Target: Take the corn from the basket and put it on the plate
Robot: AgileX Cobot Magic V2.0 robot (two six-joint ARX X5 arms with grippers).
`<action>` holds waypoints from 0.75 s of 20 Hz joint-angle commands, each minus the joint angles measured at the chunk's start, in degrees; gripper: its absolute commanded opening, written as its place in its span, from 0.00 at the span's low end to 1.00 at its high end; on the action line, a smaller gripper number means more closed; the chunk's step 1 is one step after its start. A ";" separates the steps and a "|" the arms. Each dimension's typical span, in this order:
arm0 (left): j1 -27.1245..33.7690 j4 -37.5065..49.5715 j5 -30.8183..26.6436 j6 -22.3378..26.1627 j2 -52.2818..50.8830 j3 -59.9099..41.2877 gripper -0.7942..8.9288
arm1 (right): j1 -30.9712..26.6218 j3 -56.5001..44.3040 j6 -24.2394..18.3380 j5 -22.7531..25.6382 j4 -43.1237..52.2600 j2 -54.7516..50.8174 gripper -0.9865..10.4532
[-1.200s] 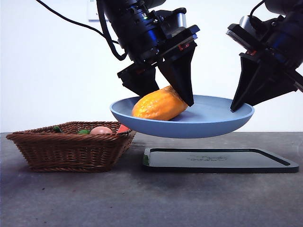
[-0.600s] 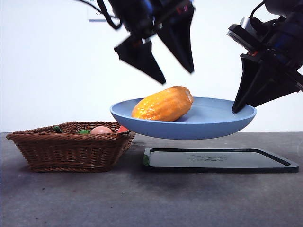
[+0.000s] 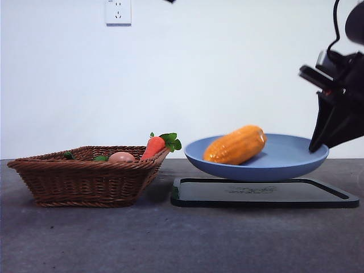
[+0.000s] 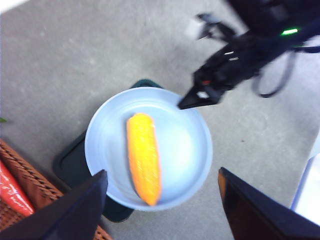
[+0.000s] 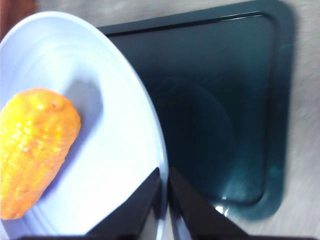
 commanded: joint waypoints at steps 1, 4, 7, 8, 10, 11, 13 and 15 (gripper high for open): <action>-0.26 -0.46 -0.11 -0.11 -1.46 1.51 0.46 | -0.48 4.22 0.57 -0.61 1.46 5.22 0.09; -0.26 -1.66 -0.11 -0.11 -2.99 1.51 0.46 | -0.76 9.22 0.50 -1.60 1.36 11.17 0.09; -0.26 -2.75 -0.11 -0.13 -3.45 1.51 0.46 | -0.76 12.20 0.37 -1.66 1.11 15.39 0.09; -0.26 -3.06 -0.11 -0.13 -3.45 1.51 0.46 | -0.76 12.57 0.37 -1.68 1.31 16.44 0.09; -0.26 -3.39 -0.11 -0.13 -3.45 1.51 0.46 | -0.79 12.59 0.11 -1.38 1.51 17.79 0.09; -0.26 -3.37 -0.11 -0.24 -3.45 1.51 0.46 | -0.79 12.59 -0.04 -1.40 1.60 18.40 0.09; -0.26 -3.34 -0.11 -0.55 -3.45 1.51 0.46 | -0.76 12.59 -0.04 -1.40 1.90 19.28 0.09; -0.26 -3.39 -0.11 -0.94 -3.45 1.51 0.46 | -0.74 12.59 -0.07 -1.44 1.86 19.96 0.09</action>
